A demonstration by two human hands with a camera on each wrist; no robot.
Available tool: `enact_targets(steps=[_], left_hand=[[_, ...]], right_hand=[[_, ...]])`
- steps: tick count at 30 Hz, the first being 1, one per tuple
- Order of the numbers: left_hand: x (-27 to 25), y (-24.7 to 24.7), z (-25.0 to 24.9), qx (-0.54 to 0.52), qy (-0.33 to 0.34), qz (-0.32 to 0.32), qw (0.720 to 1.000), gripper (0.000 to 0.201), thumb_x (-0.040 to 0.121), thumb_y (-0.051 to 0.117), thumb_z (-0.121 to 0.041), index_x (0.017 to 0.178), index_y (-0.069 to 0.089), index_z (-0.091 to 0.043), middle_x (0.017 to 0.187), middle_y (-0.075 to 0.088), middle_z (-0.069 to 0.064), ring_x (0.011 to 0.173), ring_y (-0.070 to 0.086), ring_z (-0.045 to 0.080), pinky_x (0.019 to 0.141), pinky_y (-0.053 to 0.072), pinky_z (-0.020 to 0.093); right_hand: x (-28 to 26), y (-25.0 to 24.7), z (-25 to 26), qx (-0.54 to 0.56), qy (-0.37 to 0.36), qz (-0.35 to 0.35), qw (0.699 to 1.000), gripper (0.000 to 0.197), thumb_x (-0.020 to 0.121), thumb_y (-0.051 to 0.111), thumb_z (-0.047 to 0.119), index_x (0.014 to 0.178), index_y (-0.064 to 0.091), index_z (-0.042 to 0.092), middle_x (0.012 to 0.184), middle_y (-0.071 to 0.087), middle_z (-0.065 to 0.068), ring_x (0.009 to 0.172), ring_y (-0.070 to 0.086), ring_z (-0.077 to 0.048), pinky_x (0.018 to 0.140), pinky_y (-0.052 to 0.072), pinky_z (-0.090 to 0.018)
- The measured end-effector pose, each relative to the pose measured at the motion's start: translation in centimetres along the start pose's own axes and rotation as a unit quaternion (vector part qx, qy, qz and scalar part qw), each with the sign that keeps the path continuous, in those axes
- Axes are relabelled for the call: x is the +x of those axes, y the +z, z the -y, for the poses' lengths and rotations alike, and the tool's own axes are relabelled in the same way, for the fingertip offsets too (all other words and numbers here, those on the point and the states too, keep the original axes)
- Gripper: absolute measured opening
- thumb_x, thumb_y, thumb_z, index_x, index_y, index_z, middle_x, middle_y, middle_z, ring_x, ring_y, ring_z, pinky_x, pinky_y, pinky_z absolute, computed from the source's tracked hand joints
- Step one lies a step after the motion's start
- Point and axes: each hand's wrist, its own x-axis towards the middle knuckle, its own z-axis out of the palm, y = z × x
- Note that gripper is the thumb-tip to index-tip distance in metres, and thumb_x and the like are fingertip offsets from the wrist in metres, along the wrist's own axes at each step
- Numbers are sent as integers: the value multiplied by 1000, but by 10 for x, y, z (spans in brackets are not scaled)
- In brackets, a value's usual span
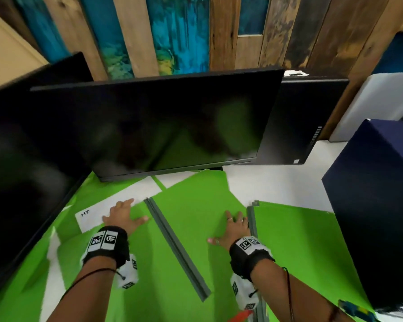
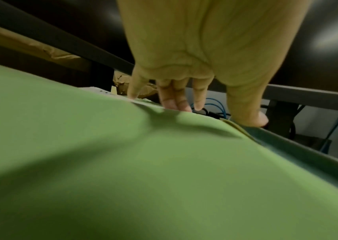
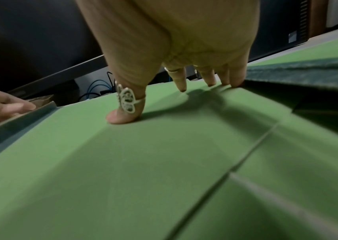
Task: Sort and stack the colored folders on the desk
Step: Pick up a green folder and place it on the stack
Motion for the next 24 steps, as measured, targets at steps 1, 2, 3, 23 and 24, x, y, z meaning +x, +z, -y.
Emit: enact_targets(steps=[1, 2, 3, 23, 24], left_hand=[[0, 0, -2, -7, -16, -2, 1000, 79, 80, 59, -56, 144, 28, -21, 146, 34, 13, 134, 33, 32, 108, 28, 52], [0, -1, -5, -17, -32, -3, 999, 72, 84, 56, -53, 143, 31, -19, 142, 38, 15, 132, 35, 33, 106, 32, 51], [0, -2, -7, -27, -42, -5, 999, 64, 88, 52, -49, 141, 35, -17, 138, 40, 17, 129, 38, 34, 105, 33, 50], [-72, -51, -108, -332, 74, -18, 940, 83, 81, 66, -39, 139, 11, -17, 149, -29, 22, 140, -19, 43, 116, 3, 55], [-72, -53, -110, -350, 87, 4, 933, 79, 89, 59, -28, 144, 2, -19, 150, -26, 24, 142, -12, 42, 118, 6, 49]], right_hand=[[0, 1, -1, 0, -5, 1, 1000, 112, 70, 63, 68, 150, -3, 27, 157, -11, -16, 145, -3, -39, 118, 14, -48], [0, 0, -1, 3, -10, 1, 1000, 112, 70, 63, 67, 150, -3, 27, 157, -11, -15, 145, -4, -38, 118, 14, -48], [1, 0, -2, 9, -17, 0, 1000, 112, 70, 63, 67, 150, -4, 28, 157, -12, -15, 145, -5, -37, 118, 13, -48], [-46, 22, 22, 159, -179, 42, 970, 60, 84, 6, 68, 142, -5, 53, 156, -23, -1, 142, -25, -28, 112, -17, -55], [-50, 23, 23, 159, -201, 47, 966, 52, 90, 7, 62, 140, -4, 56, 156, -22, 1, 142, -25, -28, 111, -17, -56]])
